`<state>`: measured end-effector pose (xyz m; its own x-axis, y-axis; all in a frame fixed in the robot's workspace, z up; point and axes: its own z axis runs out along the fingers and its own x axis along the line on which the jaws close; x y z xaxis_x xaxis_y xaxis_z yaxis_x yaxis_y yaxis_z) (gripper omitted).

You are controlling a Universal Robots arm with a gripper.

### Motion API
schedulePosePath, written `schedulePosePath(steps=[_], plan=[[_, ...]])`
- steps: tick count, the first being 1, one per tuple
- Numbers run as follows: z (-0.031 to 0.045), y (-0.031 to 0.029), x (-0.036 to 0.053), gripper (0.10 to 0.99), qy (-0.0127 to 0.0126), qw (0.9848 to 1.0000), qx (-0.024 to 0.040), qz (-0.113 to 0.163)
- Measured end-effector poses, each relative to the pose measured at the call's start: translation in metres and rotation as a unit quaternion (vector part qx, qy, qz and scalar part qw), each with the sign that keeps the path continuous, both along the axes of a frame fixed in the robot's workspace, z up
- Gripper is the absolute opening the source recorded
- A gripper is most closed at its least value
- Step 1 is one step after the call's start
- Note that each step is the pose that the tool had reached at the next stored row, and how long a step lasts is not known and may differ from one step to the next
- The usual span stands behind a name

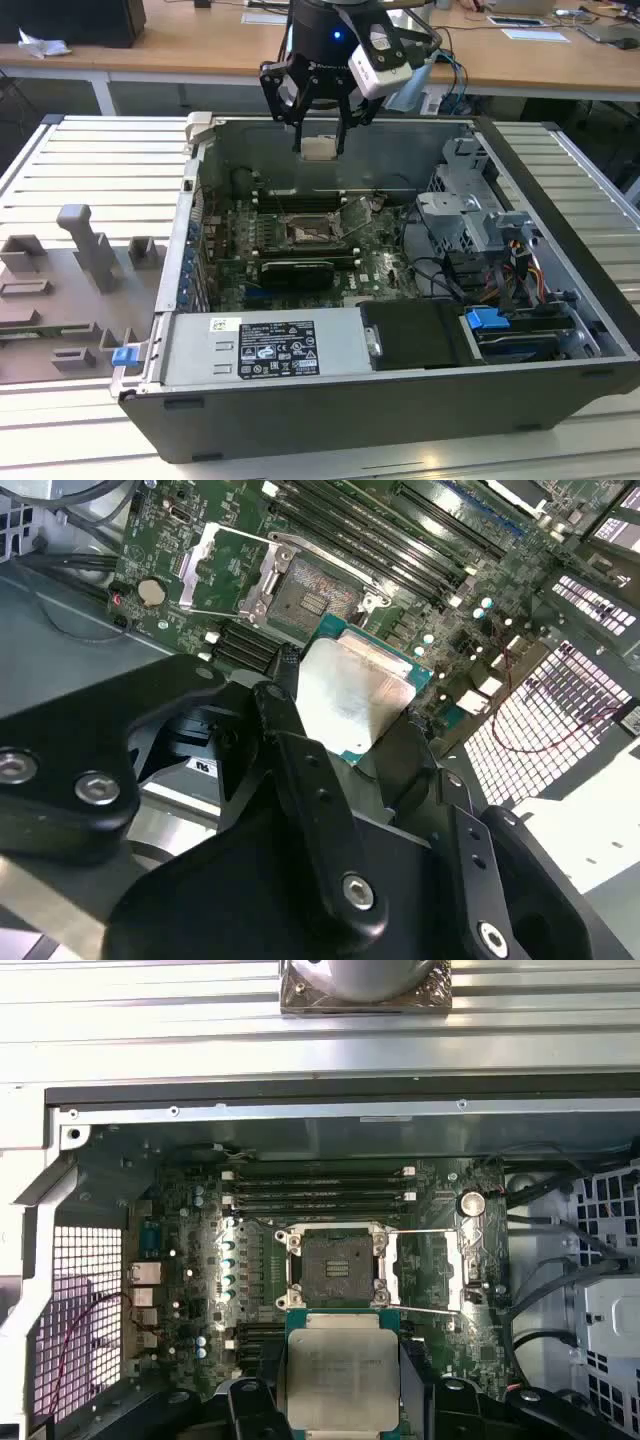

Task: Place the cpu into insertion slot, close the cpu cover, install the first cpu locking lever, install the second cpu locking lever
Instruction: 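Place the cpu into insertion slot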

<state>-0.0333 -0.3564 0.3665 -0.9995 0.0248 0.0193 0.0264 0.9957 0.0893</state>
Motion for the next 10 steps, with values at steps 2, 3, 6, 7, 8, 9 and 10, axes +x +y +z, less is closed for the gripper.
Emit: schedulePosePath(steps=[2,3,6,7,8,9,10], plan=[[0.0000,0.0000,0.0000,0.541,0.0000,1.0000,0.0000,-0.003],[0.0000,0.0000,0.0000,0.541,0.0000,1.0000,0.0000,-0.004],[0.0000,0.0000,0.0000,0.541,0.0000,1.0000,0.0000,-0.007],[0.0000,0.0000,0.0000,0.541,0.0000,1.0000,0.0000,-0.008],[0.0000,0.0000,0.0000,0.541,0.0000,1.0000,0.0000,-0.008],[-0.0001,0.0000,0.0000,0.541,0.0000,1.0000,0.0000,-0.010],[0.0000,0.0000,0.0000,0.541,0.0000,0.9999,0.0000,-0.011]])
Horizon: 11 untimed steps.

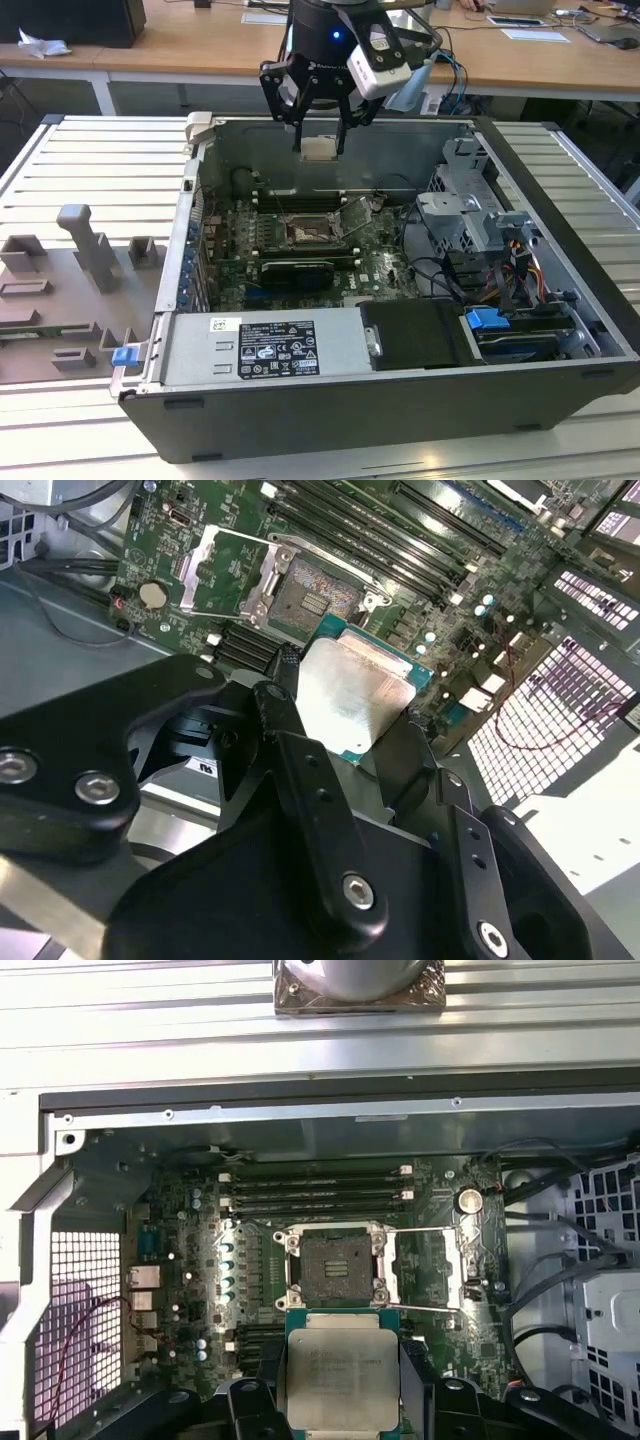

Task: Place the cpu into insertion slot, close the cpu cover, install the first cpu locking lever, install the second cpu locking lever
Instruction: 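Place the cpu into insertion slot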

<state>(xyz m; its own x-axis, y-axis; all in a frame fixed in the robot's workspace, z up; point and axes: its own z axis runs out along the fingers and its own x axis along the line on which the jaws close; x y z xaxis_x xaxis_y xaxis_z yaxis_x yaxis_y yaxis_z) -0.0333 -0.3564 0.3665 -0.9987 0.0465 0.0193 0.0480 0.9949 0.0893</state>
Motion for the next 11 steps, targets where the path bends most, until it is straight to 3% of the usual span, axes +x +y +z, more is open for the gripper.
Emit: schedulePosePath(steps=[11], plan=[[0.0000,0.0000,0.0000,0.541,0.0000,0.9999,0.0000,-0.011]])
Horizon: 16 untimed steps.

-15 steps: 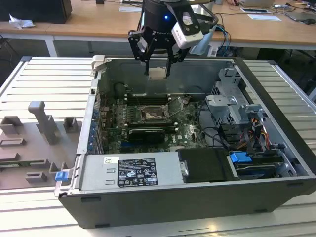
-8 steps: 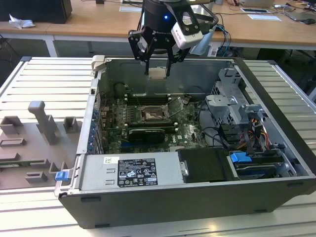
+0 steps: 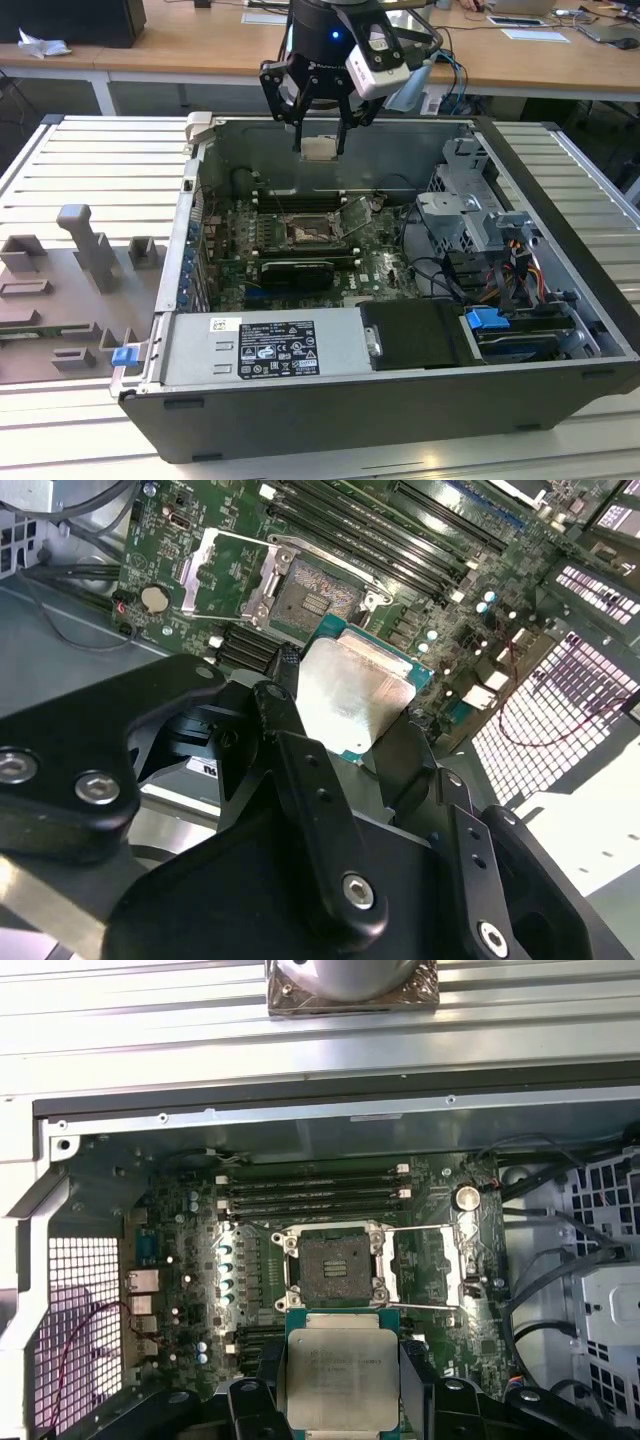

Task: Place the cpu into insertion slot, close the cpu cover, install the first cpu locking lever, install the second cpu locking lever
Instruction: 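Place the cpu into insertion slot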

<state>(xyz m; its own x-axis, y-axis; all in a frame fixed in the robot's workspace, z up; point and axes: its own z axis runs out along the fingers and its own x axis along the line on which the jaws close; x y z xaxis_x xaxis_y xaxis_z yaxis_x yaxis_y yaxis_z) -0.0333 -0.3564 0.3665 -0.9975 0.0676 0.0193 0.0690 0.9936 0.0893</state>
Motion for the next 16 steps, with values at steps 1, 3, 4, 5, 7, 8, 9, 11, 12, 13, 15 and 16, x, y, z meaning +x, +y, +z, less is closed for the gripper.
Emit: schedulePosePath(steps=[1,3,4,5,7,8,9,11,12,13,15,16], plan=[[0.0000,0.0000,0.0000,0.541,0.0000,1.0000,0.0000,-0.001],[0.0000,0.0000,0.0000,0.541,0.0000,1.0000,0.0000,-0.002],[0.0000,0.0000,0.0000,0.541,0.0000,1.0000,0.0000,-0.003],[0.0000,0.0000,0.0000,0.541,0.0000,1.0000,0.0000,-0.004],[0.0000,0.0000,0.0000,0.541,0.0000,1.0000,0.0000,-0.006],[0.0000,0.0000,0.0000,0.541,0.0000,1.0000,0.0000,-0.007],[0.0000,0.0000,0.0000,0.541,0.0000,1.0000,0.0000,-0.007],[0.0000,0.0000,0.0000,0.541,0.0000,0.9999,0.0000,-0.010],[0.0000,0.0000,0.0000,0.541,0.0000,0.9999,0.0000,-0.011],[0.0000,0.0000,0.0000,0.541,0.0000,0.9999,0.0000,-0.012],[0.0000,0.0000,0.0000,0.541,0.0000,0.9999,0.0000,-0.013],[0.0000,0.0000,0.0000,0.541,0.0000,0.9999,0.0000,-0.015]])
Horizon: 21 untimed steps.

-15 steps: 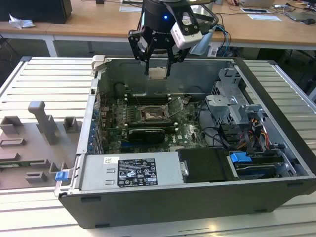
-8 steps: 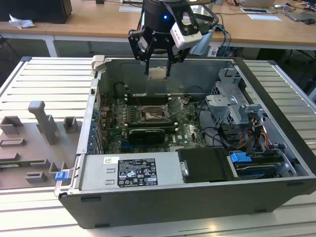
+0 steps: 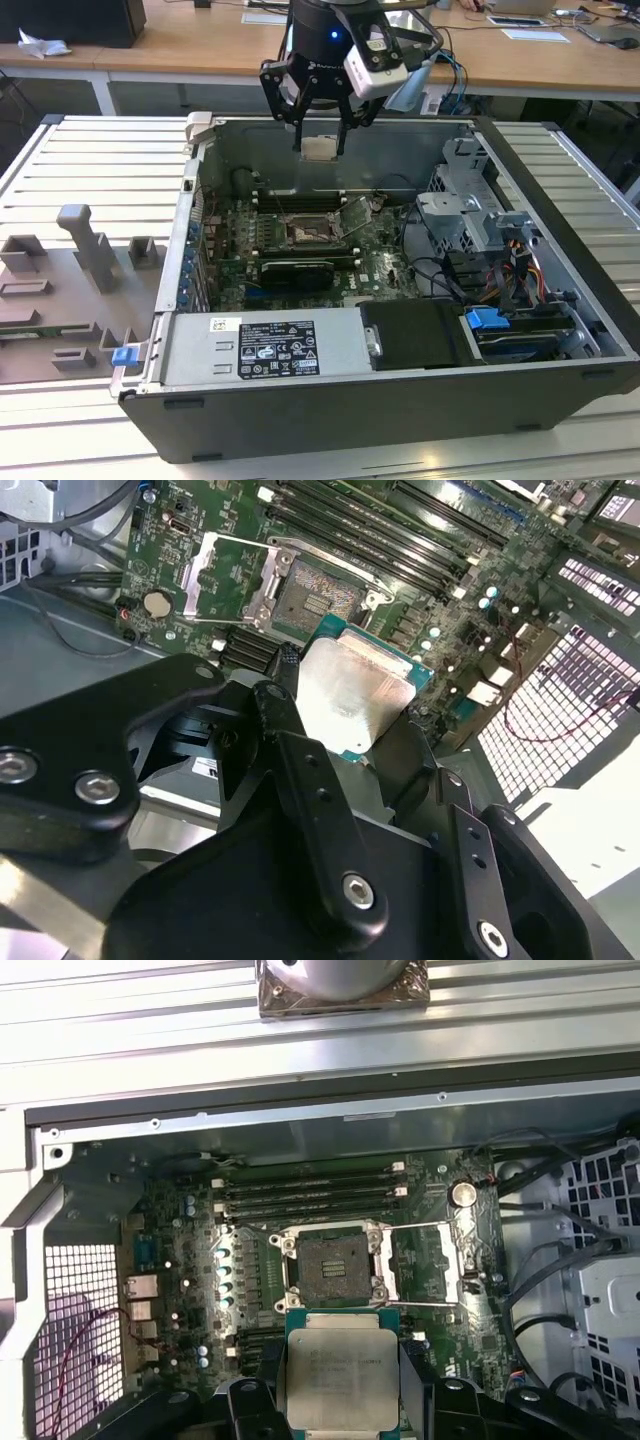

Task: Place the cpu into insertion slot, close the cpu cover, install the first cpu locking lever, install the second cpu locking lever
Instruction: 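Place the cpu into insertion slot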

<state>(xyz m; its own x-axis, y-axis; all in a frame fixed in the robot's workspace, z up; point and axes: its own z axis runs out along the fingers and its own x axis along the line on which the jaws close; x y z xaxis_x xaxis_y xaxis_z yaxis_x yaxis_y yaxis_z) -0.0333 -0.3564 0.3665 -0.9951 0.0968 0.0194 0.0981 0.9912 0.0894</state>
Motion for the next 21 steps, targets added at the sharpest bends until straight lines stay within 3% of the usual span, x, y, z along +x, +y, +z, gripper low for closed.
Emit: schedulePosePath(steps=[21], plan=[[0.0000,0.0000,0.0000,0.541,0.0000,0.9997,0.0000,-0.024]])
